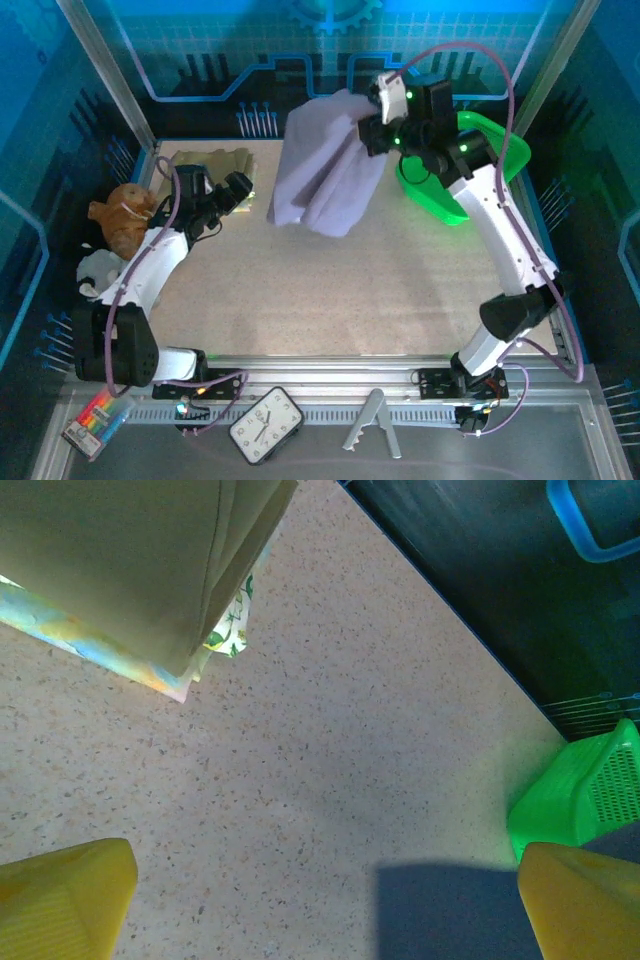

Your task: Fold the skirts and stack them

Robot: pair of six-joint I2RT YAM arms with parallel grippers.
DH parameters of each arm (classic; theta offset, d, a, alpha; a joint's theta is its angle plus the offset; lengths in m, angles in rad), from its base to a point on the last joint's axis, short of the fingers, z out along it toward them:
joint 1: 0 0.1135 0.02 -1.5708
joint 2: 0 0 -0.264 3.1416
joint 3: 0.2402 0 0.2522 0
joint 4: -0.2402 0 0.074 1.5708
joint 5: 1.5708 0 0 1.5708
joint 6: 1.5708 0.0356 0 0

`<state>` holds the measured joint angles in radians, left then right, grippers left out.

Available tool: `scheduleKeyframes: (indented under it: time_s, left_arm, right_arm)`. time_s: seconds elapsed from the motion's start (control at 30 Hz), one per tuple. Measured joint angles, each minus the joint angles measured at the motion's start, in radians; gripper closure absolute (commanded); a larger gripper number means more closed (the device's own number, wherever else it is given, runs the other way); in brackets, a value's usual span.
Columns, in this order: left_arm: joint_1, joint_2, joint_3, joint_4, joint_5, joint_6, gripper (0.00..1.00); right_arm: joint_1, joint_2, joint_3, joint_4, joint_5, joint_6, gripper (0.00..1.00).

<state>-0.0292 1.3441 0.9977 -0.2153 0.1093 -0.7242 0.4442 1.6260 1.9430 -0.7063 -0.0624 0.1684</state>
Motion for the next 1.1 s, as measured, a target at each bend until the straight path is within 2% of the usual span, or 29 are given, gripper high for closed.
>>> scheduleKeyframes:
  time_s: [0.1, 0.13, 0.2, 0.23, 0.27, 0.33, 0.43, 0.57, 0.73, 0.93, 1.1]
  left_arm:
    - [-0.001, -0.003, 0.002, -0.008, -0.001, 0.006, 0.01]
    - [-0.002, -0.003, 0.002, -0.013, -0.001, 0.010, 0.01]
    - [-0.011, -0.003, 0.002, -0.023, -0.001, 0.021, 0.01]
    - [-0.019, -0.002, 0.003, -0.028, -0.001, 0.025, 0.01]
    - [-0.032, 0.000, 0.007, -0.038, -0.001, 0.029, 0.01]
    - [-0.062, 0.013, 0.021, -0.056, -0.006, 0.048, 0.01]
    - [-0.126, 0.052, 0.058, -0.086, -0.016, 0.086, 0.01]
    - [-0.204, 0.122, 0.105, -0.121, -0.024, 0.125, 0.01]
    - [-0.253, 0.233, 0.144, -0.167, -0.001, 0.133, 0.02]
    - [-0.301, 0.293, 0.131, -0.196, 0.069, 0.179, 0.17]
    - [-0.367, 0.309, 0.056, -0.209, 0.079, 0.207, 0.24]
  right_arm:
    - [0.000, -0.093, -0.312, 0.126, -0.021, 0.066, 0.97]
    - [-0.001, -0.113, -0.428, 0.167, -0.024, 0.096, 0.86]
    - [-0.004, -0.117, -0.620, 0.224, -0.024, 0.152, 0.55]
    - [-0.007, -0.109, -0.710, 0.245, -0.021, 0.179, 0.35]
    - [-0.012, -0.100, -0.790, 0.255, -0.013, 0.204, 0.02]
    - [-0.019, -0.097, -0.897, 0.249, 0.014, 0.241, 0.00]
    - [-0.020, -0.131, -0.943, 0.248, 0.072, 0.265, 0.00]
    - [-0.020, -0.215, -0.921, 0.279, 0.153, 0.277, 0.00]
    - [-0.023, -0.185, -0.824, 0.282, 0.203, 0.293, 0.00]
    - [-0.079, -0.038, -0.762, 0.241, 0.041, 0.231, 0.00]
    - [-0.076, 0.100, -0.652, 0.161, -0.032, 0.160, 0.00]
